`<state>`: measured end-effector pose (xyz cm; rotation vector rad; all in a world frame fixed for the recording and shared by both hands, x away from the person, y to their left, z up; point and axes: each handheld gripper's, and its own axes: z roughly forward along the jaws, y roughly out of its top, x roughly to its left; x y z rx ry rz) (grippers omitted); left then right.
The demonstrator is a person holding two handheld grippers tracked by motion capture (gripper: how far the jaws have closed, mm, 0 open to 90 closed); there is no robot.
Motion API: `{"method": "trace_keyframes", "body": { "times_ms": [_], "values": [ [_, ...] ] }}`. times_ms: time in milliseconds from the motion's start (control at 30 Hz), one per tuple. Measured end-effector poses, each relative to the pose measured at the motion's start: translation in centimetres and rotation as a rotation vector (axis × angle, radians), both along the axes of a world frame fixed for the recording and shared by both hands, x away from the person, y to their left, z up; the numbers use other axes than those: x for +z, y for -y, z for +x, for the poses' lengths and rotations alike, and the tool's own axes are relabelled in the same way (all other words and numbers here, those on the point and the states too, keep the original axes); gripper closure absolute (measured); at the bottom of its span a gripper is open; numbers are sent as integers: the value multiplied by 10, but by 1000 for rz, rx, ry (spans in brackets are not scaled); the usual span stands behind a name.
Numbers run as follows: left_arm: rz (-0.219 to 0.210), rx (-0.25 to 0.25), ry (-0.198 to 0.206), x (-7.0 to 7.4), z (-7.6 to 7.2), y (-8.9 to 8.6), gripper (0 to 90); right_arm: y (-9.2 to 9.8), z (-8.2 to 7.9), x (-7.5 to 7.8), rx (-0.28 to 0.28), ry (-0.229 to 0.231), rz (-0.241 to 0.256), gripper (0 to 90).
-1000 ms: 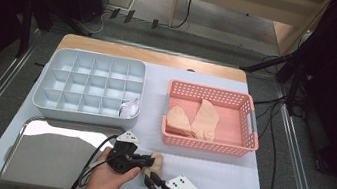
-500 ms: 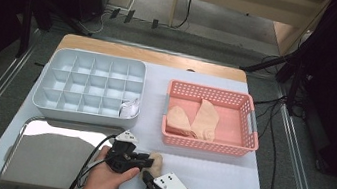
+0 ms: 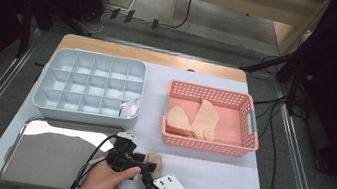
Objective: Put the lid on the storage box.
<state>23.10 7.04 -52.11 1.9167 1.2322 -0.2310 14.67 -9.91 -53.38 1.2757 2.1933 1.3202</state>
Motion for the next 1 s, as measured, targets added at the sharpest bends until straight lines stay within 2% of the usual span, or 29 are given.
{"method": "trace_keyframes", "body": {
  "times_ms": [200, 400, 500, 633, 867, 1000],
  "values": [
    [2, -33, -21, 0, 0, 2, 411, 2, -3, 0, -16, 13, 0, 900],
    [-18, -59, -58, -2, 2, 1, 503, 3, -5, 0, -18, 22, -9, 900],
    [-44, -40, -101, -3, 6, -1, 544, 2, -5, 0, -18, 33, -23, 900],
    [-52, -33, -112, -5, 7, -1, 603, 3, -5, 1, -11, 31, -26, 900],
    [-42, -30, -78, -3, 5, 1, 722, 7, -6, 3, 0, 20, -20, 900],
    [-41, -34, -61, -3, 4, 1, 752, 9, -6, 4, 12, 17, -14, 900]
  ]
}}
